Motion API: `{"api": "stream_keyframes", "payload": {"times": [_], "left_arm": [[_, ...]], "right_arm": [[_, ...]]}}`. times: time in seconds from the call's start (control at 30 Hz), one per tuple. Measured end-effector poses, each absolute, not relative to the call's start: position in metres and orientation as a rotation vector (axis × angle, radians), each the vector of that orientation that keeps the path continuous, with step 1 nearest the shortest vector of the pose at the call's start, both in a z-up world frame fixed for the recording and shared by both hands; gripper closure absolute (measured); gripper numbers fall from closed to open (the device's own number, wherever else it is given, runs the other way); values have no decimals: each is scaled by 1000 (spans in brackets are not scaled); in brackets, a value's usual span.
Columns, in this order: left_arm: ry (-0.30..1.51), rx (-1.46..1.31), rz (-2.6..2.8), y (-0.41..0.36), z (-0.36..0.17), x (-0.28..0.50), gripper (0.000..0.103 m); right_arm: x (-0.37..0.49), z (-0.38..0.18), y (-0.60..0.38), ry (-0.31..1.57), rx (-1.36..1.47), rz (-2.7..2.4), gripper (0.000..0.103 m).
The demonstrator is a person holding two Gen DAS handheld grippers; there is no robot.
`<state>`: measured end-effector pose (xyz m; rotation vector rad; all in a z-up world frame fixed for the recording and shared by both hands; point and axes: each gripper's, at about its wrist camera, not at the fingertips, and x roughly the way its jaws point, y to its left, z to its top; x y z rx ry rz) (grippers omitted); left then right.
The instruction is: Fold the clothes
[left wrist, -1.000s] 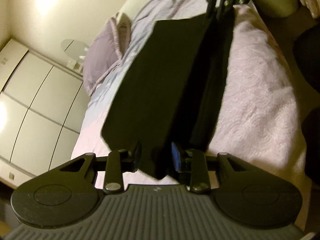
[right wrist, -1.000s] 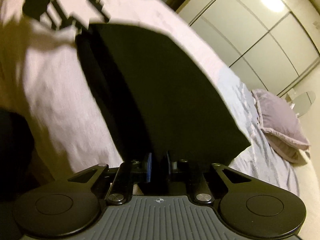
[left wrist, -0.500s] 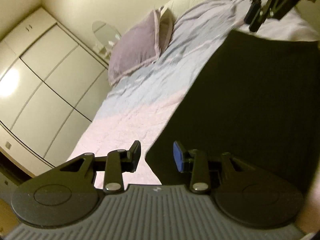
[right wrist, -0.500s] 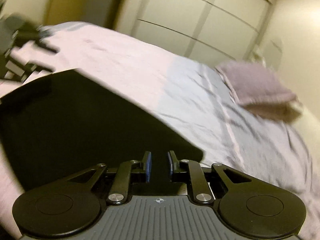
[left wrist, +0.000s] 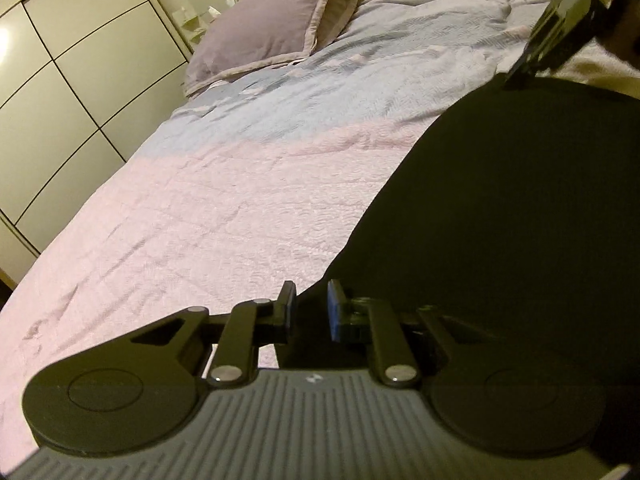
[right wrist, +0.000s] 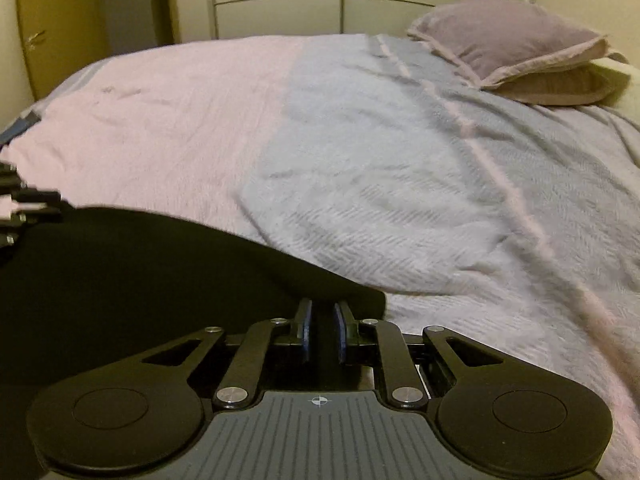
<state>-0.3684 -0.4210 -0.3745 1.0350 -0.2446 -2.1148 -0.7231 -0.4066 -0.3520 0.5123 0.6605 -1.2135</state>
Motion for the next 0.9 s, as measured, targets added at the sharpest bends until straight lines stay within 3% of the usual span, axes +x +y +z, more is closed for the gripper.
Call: {"api": "stream_keyframes", "payload": {"times": [0.17, 0.2, 0.3, 0.33, 0.4, 0.53, 0.67, 0.77, 0.87, 0.9], "left_arm": [[-302, 959, -2115, -372, -346, -342, 71], [-293, 942, -2126, -360, -342, -335, 71], [-265, 960, -2152, -328, -343, -322, 71], [-255, 985, -2159, -318, -347, -320, 71], [-289, 1039, -2131, -301, -364, -319, 72], [-351, 1031, -2072, -276, -367, -316, 72], [-428, 990, -2044, -248, -361, -303, 53], [-492, 991, -2053, -224, -365, -300, 52], [-545, 1024, -2103, -206, -371, -310, 37], [-564, 1036, -2120, -199, -374, -314, 36]], "right_arm": [[-706, -323, -335, 584, 421, -1191, 87], [-701, -324, -321, 585, 419, -1173, 82], [-691, -336, -280, 579, 438, -1118, 47], [-689, -344, -272, 581, 460, -1106, 44], [-682, -367, -265, 650, 505, -1084, 44], [-678, -359, -241, 626, 457, -1129, 44], [-661, -345, -194, 663, 223, -1088, 40], [-640, -360, -170, 770, 51, -1036, 35], [-620, -380, -158, 877, -73, -986, 34], [-613, -388, -157, 906, -107, -963, 34]]}}
